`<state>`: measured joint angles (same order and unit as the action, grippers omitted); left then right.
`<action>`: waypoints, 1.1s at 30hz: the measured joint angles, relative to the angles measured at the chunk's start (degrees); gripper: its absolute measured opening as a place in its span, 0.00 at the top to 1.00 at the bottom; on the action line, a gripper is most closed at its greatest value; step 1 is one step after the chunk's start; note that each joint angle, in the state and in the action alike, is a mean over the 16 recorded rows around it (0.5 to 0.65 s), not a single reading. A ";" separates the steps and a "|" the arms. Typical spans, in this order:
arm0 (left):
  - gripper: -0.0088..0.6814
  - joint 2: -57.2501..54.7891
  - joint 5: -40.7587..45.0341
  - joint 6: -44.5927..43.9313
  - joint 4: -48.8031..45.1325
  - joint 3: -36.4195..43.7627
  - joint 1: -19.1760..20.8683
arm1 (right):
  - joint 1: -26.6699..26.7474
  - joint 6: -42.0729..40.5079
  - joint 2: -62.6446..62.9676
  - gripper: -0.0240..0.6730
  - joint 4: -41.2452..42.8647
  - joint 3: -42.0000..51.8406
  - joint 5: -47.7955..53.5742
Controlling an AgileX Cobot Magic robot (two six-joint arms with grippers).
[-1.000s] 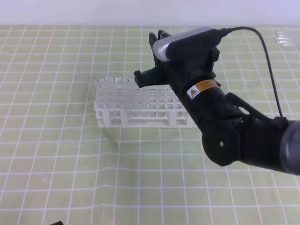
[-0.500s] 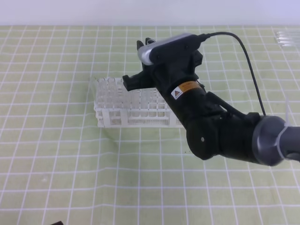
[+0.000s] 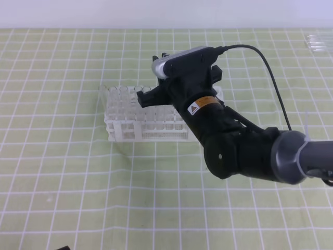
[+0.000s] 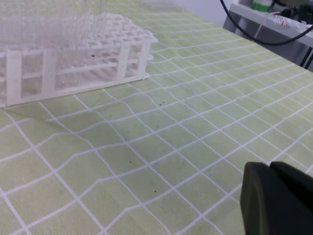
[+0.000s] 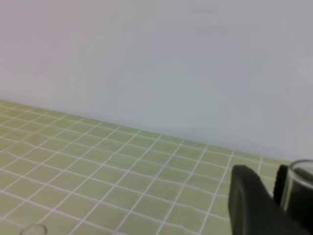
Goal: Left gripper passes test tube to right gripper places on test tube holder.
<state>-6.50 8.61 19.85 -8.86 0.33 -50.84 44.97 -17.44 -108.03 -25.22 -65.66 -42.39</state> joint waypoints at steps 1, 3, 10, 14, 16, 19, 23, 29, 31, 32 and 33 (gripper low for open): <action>0.99 -0.03 -0.05 0.00 0.00 0.07 0.00 | -0.07 0.00 -0.10 0.95 -0.15 0.00 0.03; 0.99 -0.03 -0.05 0.00 0.00 0.07 0.00 | -0.21 0.00 -0.26 0.95 -0.44 0.00 0.13; 0.99 0.06 0.12 0.00 0.00 -0.15 0.01 | -0.66 0.05 -0.65 0.95 -1.35 0.00 0.50; 0.99 0.06 0.12 0.00 0.00 -0.15 0.01 | -0.76 0.10 -0.94 0.95 -1.60 0.00 0.58; 0.99 0.09 0.17 0.01 0.00 -0.22 0.01 | -0.76 0.13 -1.08 0.95 -1.61 0.00 0.48; 0.99 0.09 0.17 0.01 0.00 -0.22 0.01 | -0.76 0.34 -1.31 0.95 -1.55 0.00 0.16; 0.99 0.06 0.06 0.00 0.00 -0.15 0.01 | -0.76 0.89 -1.63 0.95 -1.18 0.00 -0.39; 0.99 0.03 0.01 0.00 0.00 -0.07 0.00 | -0.76 1.82 -1.97 0.95 -0.37 0.00 -1.40; 0.99 0.03 0.01 0.00 0.00 -0.07 0.00 | -0.76 2.14 -2.10 0.95 -0.09 0.00 -1.74; 0.99 0.03 0.01 0.00 0.00 -0.07 0.00 | -0.76 2.29 -2.17 0.95 0.05 0.00 -1.87; 0.99 0.03 0.01 0.00 0.00 -0.07 0.00 | -0.76 2.44 -2.24 0.95 0.19 0.00 -2.00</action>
<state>-6.47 8.62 19.85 -8.86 0.26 -50.84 44.20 -15.00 -110.27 -25.03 -65.66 -44.39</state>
